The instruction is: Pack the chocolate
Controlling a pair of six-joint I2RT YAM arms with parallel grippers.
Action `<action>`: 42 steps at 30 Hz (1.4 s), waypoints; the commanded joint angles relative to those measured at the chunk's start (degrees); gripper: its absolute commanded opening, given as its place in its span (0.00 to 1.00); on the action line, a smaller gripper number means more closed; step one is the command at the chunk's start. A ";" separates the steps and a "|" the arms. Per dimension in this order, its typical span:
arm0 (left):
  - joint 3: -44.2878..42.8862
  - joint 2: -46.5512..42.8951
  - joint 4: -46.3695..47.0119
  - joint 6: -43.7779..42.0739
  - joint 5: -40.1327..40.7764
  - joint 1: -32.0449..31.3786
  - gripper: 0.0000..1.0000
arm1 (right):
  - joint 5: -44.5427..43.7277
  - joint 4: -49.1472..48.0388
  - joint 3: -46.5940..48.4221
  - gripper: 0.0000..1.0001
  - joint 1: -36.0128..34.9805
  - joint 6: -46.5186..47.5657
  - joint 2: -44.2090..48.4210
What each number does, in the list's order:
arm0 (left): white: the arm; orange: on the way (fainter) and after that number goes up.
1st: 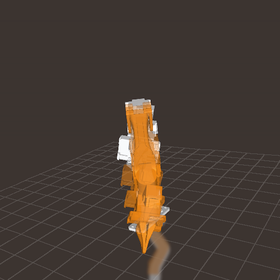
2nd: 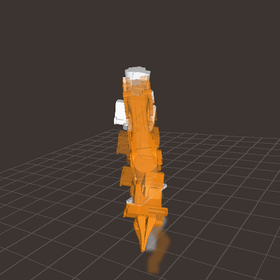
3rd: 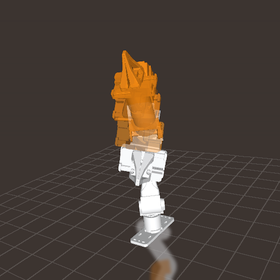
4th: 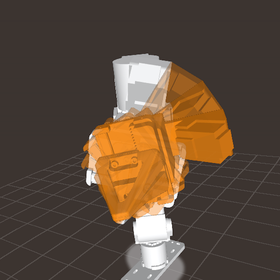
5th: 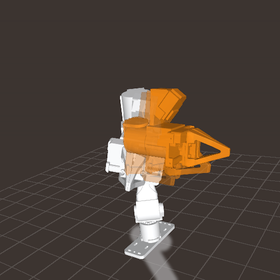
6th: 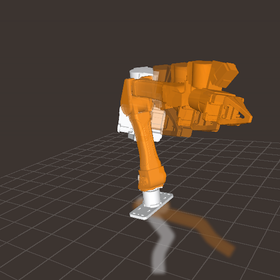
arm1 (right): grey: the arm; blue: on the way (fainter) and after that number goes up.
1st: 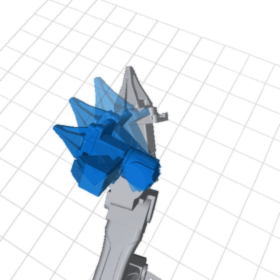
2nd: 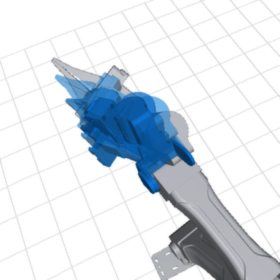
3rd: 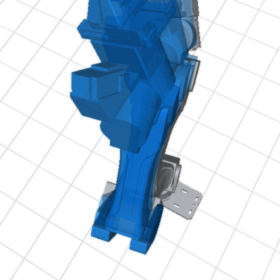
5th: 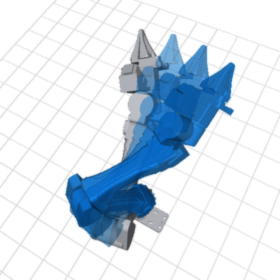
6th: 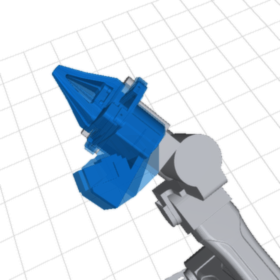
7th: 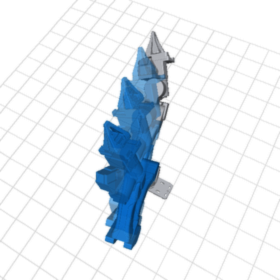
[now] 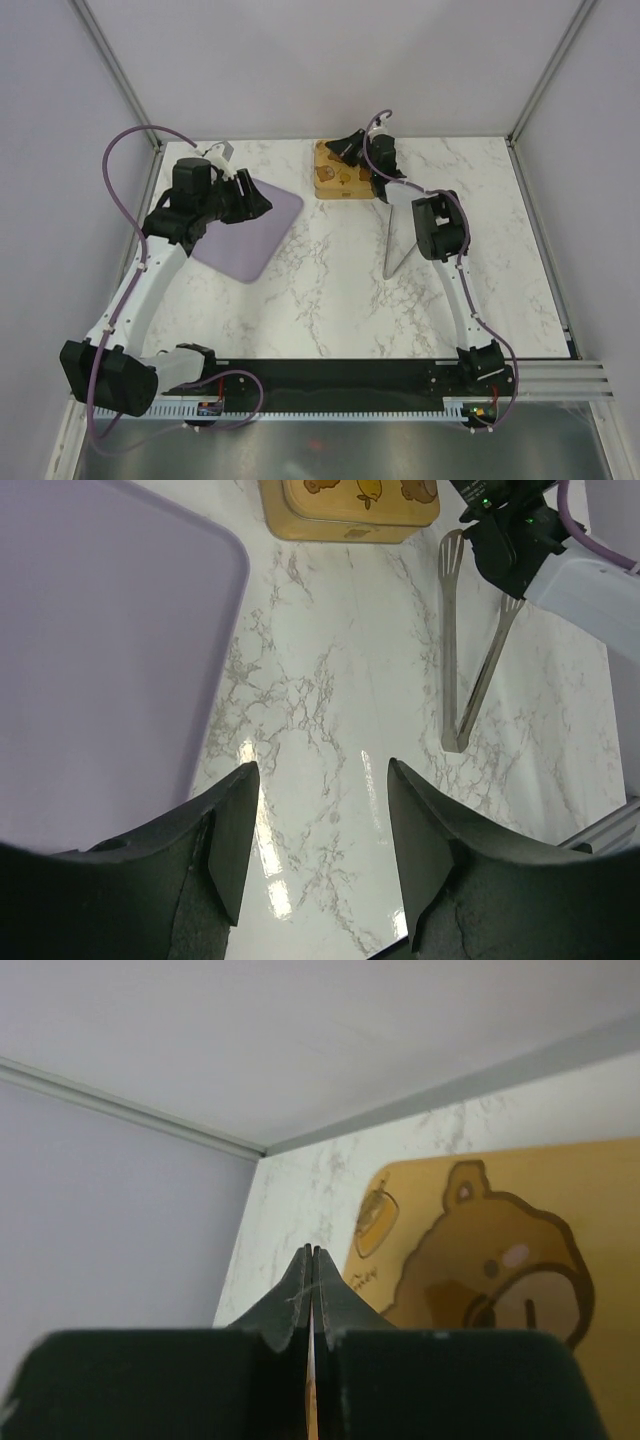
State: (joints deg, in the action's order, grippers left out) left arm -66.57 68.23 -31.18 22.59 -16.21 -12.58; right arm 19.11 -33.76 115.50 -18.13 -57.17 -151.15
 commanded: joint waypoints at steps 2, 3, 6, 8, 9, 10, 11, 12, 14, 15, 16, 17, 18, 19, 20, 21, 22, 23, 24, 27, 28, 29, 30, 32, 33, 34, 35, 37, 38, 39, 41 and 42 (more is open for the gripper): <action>0.30 -1.52 1.30 -2.81 1.61 0.01 0.62 | -1.79 6.12 4.11 0.00 -0.24 -4.45 -3.01; 0.30 -1.52 1.30 -2.90 1.62 -0.08 0.62 | -2.23 6.86 4.03 0.00 -0.24 -3.75 -2.92; 0.38 -1.43 1.30 -2.99 1.79 0.01 0.62 | -2.77 11.60 4.38 0.00 -0.15 -0.06 -0.65; 0.30 -1.78 1.30 -3.25 2.40 -0.08 0.62 | -1.72 10.12 2.72 0.00 0.46 0.30 1.11; 0.38 -1.96 1.30 -3.34 2.58 -0.08 0.62 | -1.02 8.98 1.93 0.00 0.81 -0.39 3.04; 0.47 -2.04 1.30 -3.43 3.02 -0.08 0.62 | -0.05 7.84 0.70 0.00 1.60 -1.01 4.10; 0.56 -2.31 1.30 -3.60 3.63 0.01 0.62 | 1.87 5.39 -0.01 0.00 1.87 -2.23 5.24; 0.65 -2.31 1.38 -3.69 3.81 0.01 0.62 | 2.94 4.24 -0.71 0.00 2.22 -2.68 7.78; 0.56 -2.57 1.38 -3.69 4.60 -0.08 0.62 | 5.91 0.99 -2.99 0.00 3.19 -3.04 10.86; 0.56 -2.83 1.47 -3.78 4.78 -0.08 0.62 | 6.72 -0.16 -4.13 0.00 3.45 -3.21 14.71; 0.56 -2.92 1.38 -3.87 5.04 -0.08 0.62 | 7.42 -1.39 -7.28 0.02 3.89 -3.13 16.92; 0.65 -3.10 1.47 -3.87 5.39 -0.08 0.63 | 8.30 -3.05 -9.14 0.04 3.89 -2.95 19.38; 0.73 -3.71 1.56 -3.96 5.40 0.01 0.64 | 9.96 -3.50 -13.07 0.11 3.98 -2.17 24.28; 0.82 -3.98 1.65 -4.13 5.05 -0.08 0.64 | 10.93 -2.72 -15.11 0.17 4.07 -1.12 27.11; 0.91 -4.33 1.73 -4.22 4.78 0.01 0.66 | 11.64 -1.06 -17.31 0.23 3.98 0.46 30.10; 0.91 -5.03 2.08 -4.39 4.43 -0.08 0.66 | 11.91 1.48 -21.68 0.33 3.72 5.44 36.48; 0.91 -5.47 2.52 -4.48 3.47 0.01 0.67 | 11.30 9.25 -23.81 0.37 3.54 8.62 39.85; 0.91 -5.99 2.96 -4.66 2.68 0.01 0.68 | 10.34 13.67 -25.83 0.48 3.11 13.18 43.36; 1.00 -6.35 3.40 -4.66 1.98 0.01 0.69 | 8.68 17.98 -27.68 0.53 2.49 17.31 50.27; 1.61 -8.54 5.42 -4.66 -1.45 0.01 0.82 | -3.27 30.49 -39.25 0.74 -0.67 30.16 63.67; 2.22 -9.24 6.47 -4.22 -2.33 0.10 0.88 | -6.60 32.33 -41.82 0.97 -1.55 31.40 66.83; 2.93 -10.90 8.31 -3.96 -3.12 0.10 0.99 | -7.76 33.05 -44.55 0.98 -1.73 31.76 70.00; 3.80 -11.44 9.02 -3.78 -3.65 0.01 1.00 | -8.91 33.49 -49.45 0.98 -1.73 31.85 76.21; 4.07 -12.32 10.17 -3.87 -6.18 0.01 1.00 | -12.51 35.60 -54.05 0.98 -2.00 32.38 82.39; 4.16 -12.41 10.43 -3.78 -7.16 0.10 1.00 | -13.83 36.21 -58.07 0.98 -2.00 32.64 88.16; 4.34 -12.42 10.87 -3.52 -10.13 0.10 1.00 | -15.15 37.70 -59.76 0.98 -2.00 32.91 91.18; 4.86 -12.59 12.27 -3.43 -11.73 0.10 1.00 | -18.55 38.50 -61.52 0.98 -2.00 33.61 96.34; 5.30 -12.59 13.33 -2.91 -16.11 0.01 1.00 | -21.74 40.86 -65.57 0.98 -2.00 35.10 101.12; 5.39 -12.59 13.77 -2.81 -17.18 0.01 1.00 | -25.23 41.57 -66.63 0.98 -2.00 35.98 104.97; 5.48 -12.59 14.39 -2.81 -18.06 0.01 1.00 | -26.57 42.45 -67.94 0.98 -2.00 37.64 106.57; 5.66 -13.03 14.92 -2.64 -18.86 0.10 1.00 | -29.12 44.83 -68.65 0.98 -2.00 38.44 109.04; 6.01 -13.29 15.35 -2.55 -18.86 0.01 1.00 | -30.53 45.27 -69.70 0.98 -2.00 37.92 110.97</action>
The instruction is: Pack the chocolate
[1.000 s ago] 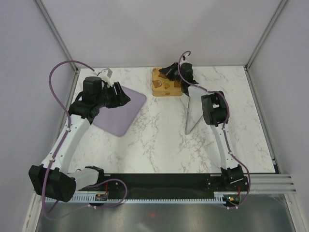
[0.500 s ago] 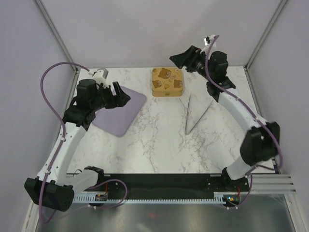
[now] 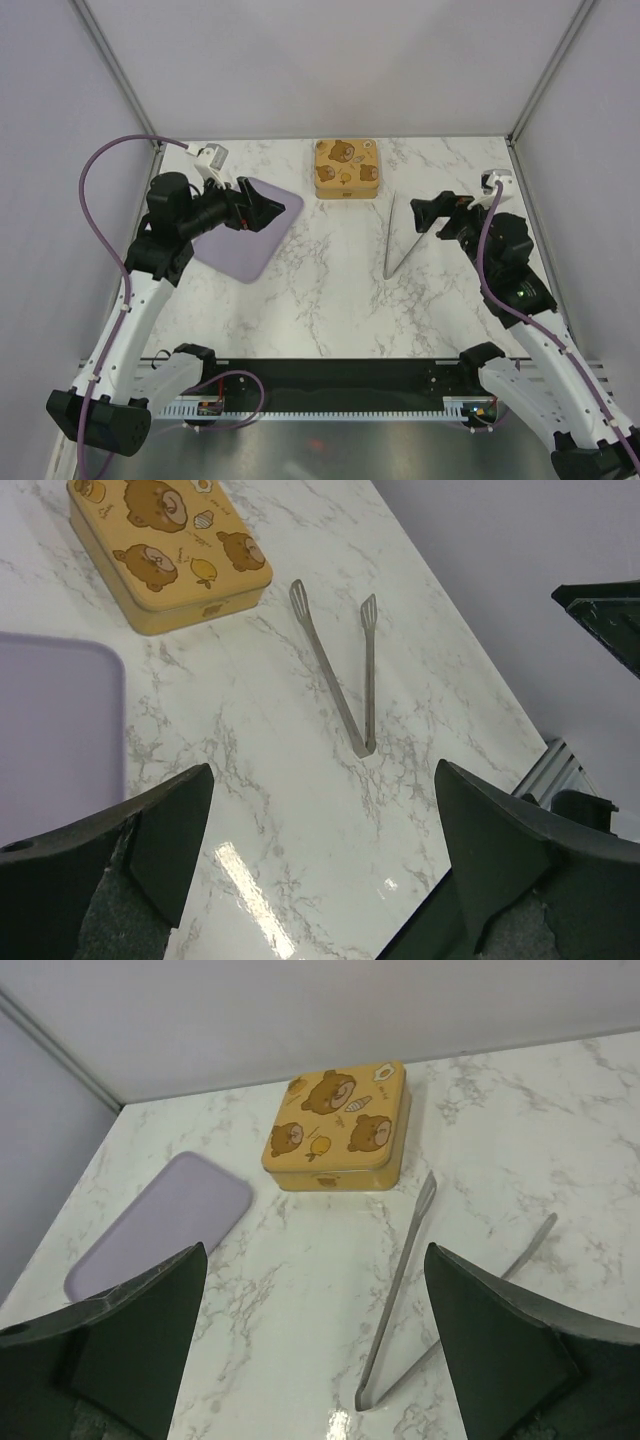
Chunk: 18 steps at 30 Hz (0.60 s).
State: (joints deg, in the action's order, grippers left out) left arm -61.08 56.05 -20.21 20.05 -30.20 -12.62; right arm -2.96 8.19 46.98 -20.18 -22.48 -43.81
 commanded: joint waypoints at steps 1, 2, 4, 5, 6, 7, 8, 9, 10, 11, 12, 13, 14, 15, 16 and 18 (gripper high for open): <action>0.78 -1.73 4.91 -0.10 -5.05 0.05 1.00 | -8.55 3.42 -1.89 0.98 -0.03 2.45 4.26; 1.05 -2.08 5.17 -0.02 -5.05 0.05 1.00 | -8.47 3.42 -2.59 0.98 0.06 1.74 4.96; 2.01 -2.79 5.88 -0.01 -5.05 0.05 1.00 | -7.94 4.38 -3.82 0.98 0.06 0.34 4.88; 2.28 -2.96 6.23 -0.01 -5.22 -0.03 1.00 | -7.76 4.73 -4.18 0.98 0.06 0.16 4.18; 2.19 -2.88 6.23 -0.10 -5.22 -0.03 1.00 | -7.41 5.43 -4.70 0.98 0.06 -0.11 3.65; 2.19 -2.88 6.23 -0.19 -5.31 -0.03 1.00 | -7.06 5.79 -4.97 0.98 0.06 -0.11 3.12; 2.02 -2.97 6.23 -0.28 -5.31 -0.03 1.00 | -6.54 5.96 -5.14 0.98 0.06 0.15 2.25; 2.10 -2.88 6.23 -0.28 -5.40 0.05 1.00 | -6.10 6.05 -5.58 0.98 0.06 0.33 1.81; 2.19 -2.97 6.23 -0.28 -5.31 -0.03 1.00 | -5.57 5.97 -5.67 0.98 0.06 0.42 1.45; 2.19 -3.05 6.23 -0.37 -5.31 -0.03 1.00 | -5.30 5.96 -5.76 0.98 0.06 0.68 1.10; 2.28 -3.14 6.32 -0.45 -5.31 -0.03 1.00 | -4.78 5.96 -5.59 0.98 -0.03 0.94 0.92; 2.28 -3.05 6.23 -0.45 -5.14 0.05 1.00 | -4.34 5.70 -5.50 0.98 0.06 1.03 0.83; 2.28 -3.23 6.32 -0.54 -4.88 0.05 1.00 | -3.64 5.53 -5.41 0.98 0.06 1.21 1.01; 2.37 -3.14 6.32 -0.54 -4.87 -0.03 1.00 | -3.54 5.53 -5.15 0.98 0.06 1.38 1.01; 2.37 -3.14 6.32 -0.63 -4.70 0.05 1.00 | -3.37 5.53 -4.97 0.98 0.06 1.30 1.10; 2.37 -2.97 6.41 -0.63 -4.70 -0.03 1.00 | -3.10 5.44 -4.71 0.98 0.06 1.39 1.01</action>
State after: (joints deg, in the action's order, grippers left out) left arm -58.89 53.82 -16.14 20.05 -33.61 -12.62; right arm -7.20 15.03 40.86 -20.14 -22.02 -43.51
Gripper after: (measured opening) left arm 0.993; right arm 0.982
